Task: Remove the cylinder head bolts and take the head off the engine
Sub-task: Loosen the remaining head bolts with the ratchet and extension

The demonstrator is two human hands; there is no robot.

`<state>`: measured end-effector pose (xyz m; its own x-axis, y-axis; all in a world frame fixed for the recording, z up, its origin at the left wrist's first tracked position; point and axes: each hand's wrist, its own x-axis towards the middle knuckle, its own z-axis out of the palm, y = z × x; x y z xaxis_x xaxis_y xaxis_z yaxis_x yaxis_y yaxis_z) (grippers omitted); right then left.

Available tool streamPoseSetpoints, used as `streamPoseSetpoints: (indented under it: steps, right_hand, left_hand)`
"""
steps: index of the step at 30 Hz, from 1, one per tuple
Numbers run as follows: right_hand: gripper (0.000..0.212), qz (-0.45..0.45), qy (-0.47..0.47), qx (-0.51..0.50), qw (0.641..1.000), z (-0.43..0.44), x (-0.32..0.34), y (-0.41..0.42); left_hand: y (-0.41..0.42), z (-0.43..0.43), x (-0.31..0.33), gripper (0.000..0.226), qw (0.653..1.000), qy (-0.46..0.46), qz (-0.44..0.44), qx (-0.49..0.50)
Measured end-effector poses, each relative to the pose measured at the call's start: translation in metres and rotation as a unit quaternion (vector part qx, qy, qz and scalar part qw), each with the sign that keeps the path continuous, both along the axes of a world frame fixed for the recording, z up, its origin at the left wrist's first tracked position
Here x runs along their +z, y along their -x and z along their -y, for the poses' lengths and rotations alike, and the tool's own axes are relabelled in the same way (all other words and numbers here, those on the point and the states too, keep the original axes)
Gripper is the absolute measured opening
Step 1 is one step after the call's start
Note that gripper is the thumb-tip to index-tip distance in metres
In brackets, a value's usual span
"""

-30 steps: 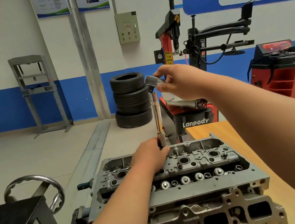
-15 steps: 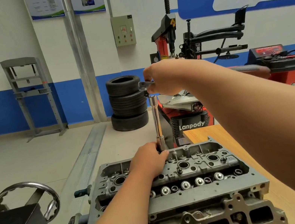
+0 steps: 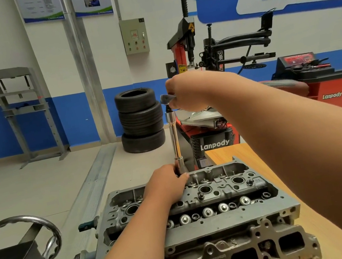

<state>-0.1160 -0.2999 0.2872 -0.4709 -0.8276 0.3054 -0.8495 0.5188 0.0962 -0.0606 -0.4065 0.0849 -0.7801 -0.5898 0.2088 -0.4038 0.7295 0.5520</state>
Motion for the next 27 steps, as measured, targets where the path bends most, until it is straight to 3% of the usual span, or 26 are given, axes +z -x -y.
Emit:
streamPoseSetpoints:
  steps: [4,7,10,13,17,27]
  right_hand:
    - [0.029,-0.011,-0.016,-0.045,0.999,0.017,0.004,-0.011]
    - [0.012,-0.002,-0.032,-0.080,0.996,0.023,0.009,-0.021]
    - [0.011,0.000,-0.036,-0.110,0.993,0.026,0.011,-0.030]
    - [0.017,0.009,-0.032,-0.103,0.994,0.028,0.008,-0.030]
    - [0.029,0.032,0.001,-0.028,0.999,0.017,0.001,-0.007]
    - [0.028,-0.014,0.048,0.185,0.981,-0.006,-0.021,0.060]
  left_hand:
    - [-0.001,-0.004,0.003,0.022,1.000,0.016,0.006,0.019]
    - [-0.004,-0.013,0.010,0.015,0.999,0.023,0.018,0.032]
    - [-0.013,-0.026,0.021,0.017,0.998,0.018,0.037,0.044]
    - [-0.018,-0.027,0.033,0.021,0.997,-0.049,-0.045,0.037]
    - [-0.004,-0.018,0.068,0.020,0.980,-0.054,-0.192,0.012]
    - [0.010,-0.006,0.069,0.024,0.958,-0.118,-0.260,-0.003]
